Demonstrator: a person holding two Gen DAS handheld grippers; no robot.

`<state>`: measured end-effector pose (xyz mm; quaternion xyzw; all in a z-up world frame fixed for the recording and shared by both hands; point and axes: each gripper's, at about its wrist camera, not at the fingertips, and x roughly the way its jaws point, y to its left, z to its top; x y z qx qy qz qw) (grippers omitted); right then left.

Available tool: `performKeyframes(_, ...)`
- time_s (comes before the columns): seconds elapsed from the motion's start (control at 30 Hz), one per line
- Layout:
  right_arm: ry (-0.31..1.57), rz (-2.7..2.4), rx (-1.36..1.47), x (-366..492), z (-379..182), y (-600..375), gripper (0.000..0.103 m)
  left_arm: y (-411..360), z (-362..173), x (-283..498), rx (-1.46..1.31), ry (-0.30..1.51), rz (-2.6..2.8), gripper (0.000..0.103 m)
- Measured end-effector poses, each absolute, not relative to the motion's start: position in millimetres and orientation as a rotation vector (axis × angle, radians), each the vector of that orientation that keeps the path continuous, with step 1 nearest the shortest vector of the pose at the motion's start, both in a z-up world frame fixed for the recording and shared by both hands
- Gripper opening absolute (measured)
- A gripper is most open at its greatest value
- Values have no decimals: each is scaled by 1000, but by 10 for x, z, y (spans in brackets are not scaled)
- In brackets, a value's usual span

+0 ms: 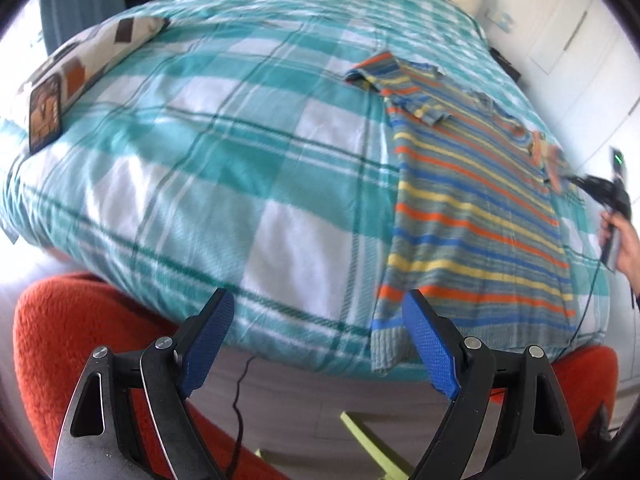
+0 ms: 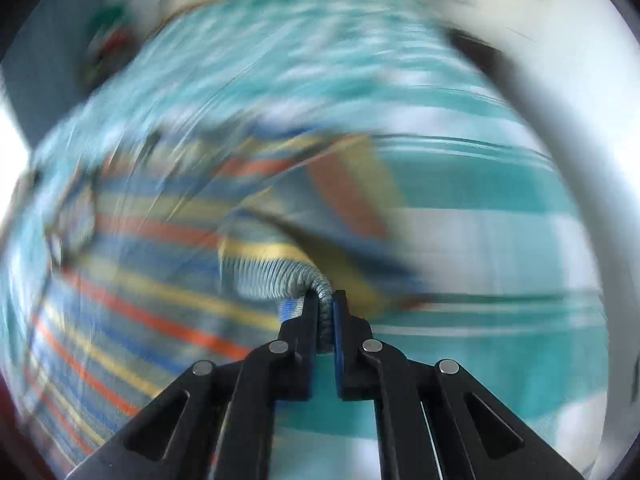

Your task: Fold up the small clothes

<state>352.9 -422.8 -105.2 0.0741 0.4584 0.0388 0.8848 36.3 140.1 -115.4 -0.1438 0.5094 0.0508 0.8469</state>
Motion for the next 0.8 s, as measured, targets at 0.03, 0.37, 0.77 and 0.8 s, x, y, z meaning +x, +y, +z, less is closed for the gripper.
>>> performKeyframes(0.03, 932, 5, 255, 3464, -1013, -4623, 6, 1408, -1168, 366, -319, 1079, 108, 87)
performKeyframes(0.37, 982, -193, 723, 2995, -1496, -6017, 6, 947, -1103, 553, -267, 1093, 5, 87)
performKeyframes(0.77, 1014, -266, 479, 3192, -1598, -5888, 4, 961, -1208, 455, -210, 1140, 55, 87)
performKeyframes(0.8, 1012, -274, 462, 3155, -1565, -5914, 4, 981, -1214, 445, -210, 1140, 61, 87)
